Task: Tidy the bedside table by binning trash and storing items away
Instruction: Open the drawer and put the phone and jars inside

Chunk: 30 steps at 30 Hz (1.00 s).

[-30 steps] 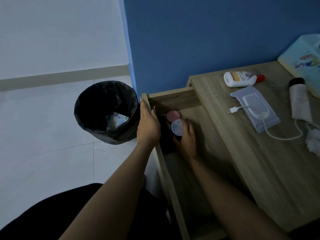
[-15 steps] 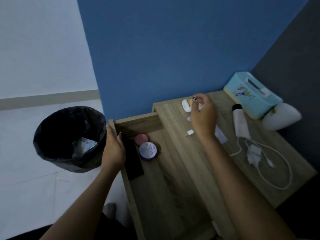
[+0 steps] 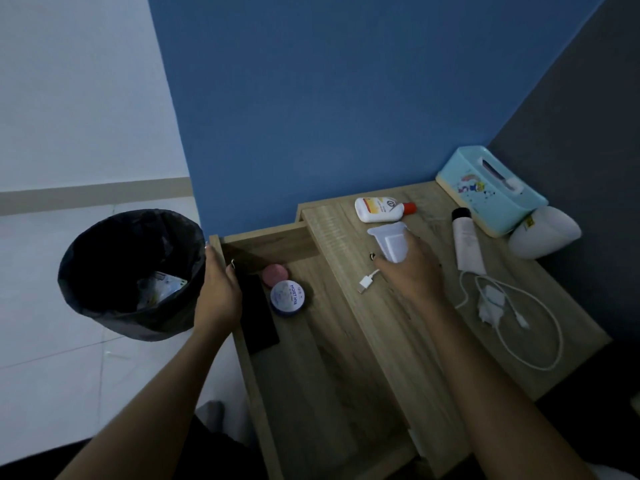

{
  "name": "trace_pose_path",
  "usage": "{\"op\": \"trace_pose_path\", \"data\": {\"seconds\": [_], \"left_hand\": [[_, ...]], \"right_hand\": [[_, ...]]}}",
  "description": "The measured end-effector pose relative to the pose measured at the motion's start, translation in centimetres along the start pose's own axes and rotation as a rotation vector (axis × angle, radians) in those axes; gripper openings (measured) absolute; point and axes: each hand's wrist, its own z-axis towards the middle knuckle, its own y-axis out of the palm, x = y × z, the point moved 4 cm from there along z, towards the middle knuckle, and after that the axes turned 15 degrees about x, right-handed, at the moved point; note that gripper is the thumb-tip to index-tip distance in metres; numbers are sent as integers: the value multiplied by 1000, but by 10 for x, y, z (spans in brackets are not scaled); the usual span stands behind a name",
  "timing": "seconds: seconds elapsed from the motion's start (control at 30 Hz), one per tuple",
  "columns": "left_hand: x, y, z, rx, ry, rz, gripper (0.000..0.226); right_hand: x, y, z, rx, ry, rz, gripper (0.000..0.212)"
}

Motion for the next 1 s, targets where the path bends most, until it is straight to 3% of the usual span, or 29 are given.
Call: {"op": "trace_pose_path", "data": {"seconds": [0.23,0.37,0.5,0.67,0.83,1.0], "left_hand": [[0,2,-2,0,-11,-3,58],[-3,2,1,0,-12,12,58],[-3,2,2,-6,-12,17,58],[-2,1,1,-12,1,18,59],[1,-1,1,-8,49,18,59],[1,-2,1,-4,44,16,59]], "right_hand": [[-8,-15,8,161,1,74,90],[-54,-46,8,334,-68,196,90],[-103,-62,-9,349,-127,281,86],[-128,-37,-68,91,-140,273,89],[-100,14,-147,-260,-104,130,104],[-78,52,-195,-528,-47,0,104]]}}
